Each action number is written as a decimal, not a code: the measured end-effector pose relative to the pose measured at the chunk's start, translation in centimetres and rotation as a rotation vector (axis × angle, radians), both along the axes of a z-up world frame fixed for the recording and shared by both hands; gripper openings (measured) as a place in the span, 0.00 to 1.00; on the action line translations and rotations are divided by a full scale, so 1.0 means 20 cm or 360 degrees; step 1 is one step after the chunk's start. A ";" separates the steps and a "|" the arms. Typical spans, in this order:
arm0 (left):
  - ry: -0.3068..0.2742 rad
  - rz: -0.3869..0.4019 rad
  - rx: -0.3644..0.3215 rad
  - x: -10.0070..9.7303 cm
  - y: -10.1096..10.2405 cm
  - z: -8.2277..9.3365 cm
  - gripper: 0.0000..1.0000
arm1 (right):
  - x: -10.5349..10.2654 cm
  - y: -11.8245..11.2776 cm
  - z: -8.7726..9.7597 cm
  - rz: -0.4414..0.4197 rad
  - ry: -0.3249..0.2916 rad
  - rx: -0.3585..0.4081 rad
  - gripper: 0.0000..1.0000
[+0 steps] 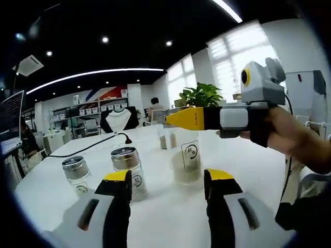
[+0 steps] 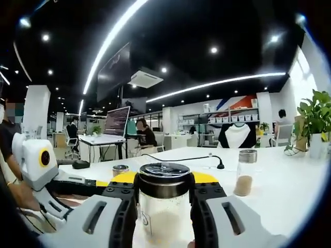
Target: Rotate the seasoning bottle until the label or dispensing opening points toward the visible target arrow and the bottle remains upright within the marked orientation range
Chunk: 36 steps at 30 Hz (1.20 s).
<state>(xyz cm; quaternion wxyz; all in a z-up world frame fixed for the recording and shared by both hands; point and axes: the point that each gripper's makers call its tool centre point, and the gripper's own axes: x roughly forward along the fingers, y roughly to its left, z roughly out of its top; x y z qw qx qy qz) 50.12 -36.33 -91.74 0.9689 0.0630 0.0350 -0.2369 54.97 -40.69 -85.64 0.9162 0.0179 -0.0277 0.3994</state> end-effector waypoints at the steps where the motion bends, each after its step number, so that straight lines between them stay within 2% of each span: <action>1: 0.0006 0.0006 0.0004 -0.01 0.01 0.00 0.64 | 0.00 0.00 0.00 0.0003 -0.0003 0.0002 0.36; 5: 0.0033 -0.0024 -0.0037 -0.03 0.04 -0.01 0.72 | 0.01 0.01 0.00 -0.0005 -0.0021 -0.0029 0.36; 8: 0.0008 -0.0047 -0.0073 -0.05 0.05 0.01 0.76 | 0.03 0.01 -0.01 -0.0011 -0.0017 -0.0035 0.36; 9: -0.0026 -0.0034 -0.0071 -0.05 0.06 0.02 0.76 | 0.04 0.01 -0.02 -0.0015 -0.0013 -0.0042 0.36; 10: -0.0098 -0.0015 -0.0067 -0.05 0.07 0.06 0.76 | 0.04 0.01 -0.02 -0.0017 -0.0010 -0.0044 0.36; 11: -0.0122 -0.0024 -0.0063 -0.05 0.07 0.07 0.78 | 0.05 0.00 -0.02 -0.0020 -0.0007 -0.0046 0.36; 15: -0.0090 -0.0018 -0.0053 -0.06 0.08 0.08 0.87 | 0.07 0.00 -0.04 -0.0025 -0.0002 -0.0058 0.36; 20: -0.0056 0.0001 -0.0065 -0.04 0.11 0.05 0.92 | 0.09 0.01 -0.05 -0.0023 -0.0005 -0.0068 0.36; 33: 0.0040 0.0050 -0.0072 -0.05 0.17 0.01 0.94 | 0.13 0.03 -0.07 0.0004 0.0014 -0.0074 0.36; 36: 0.0019 0.0047 -0.0086 -0.06 0.18 0.03 0.94 | 0.13 0.03 -0.08 0.0020 0.0026 -0.0064 0.36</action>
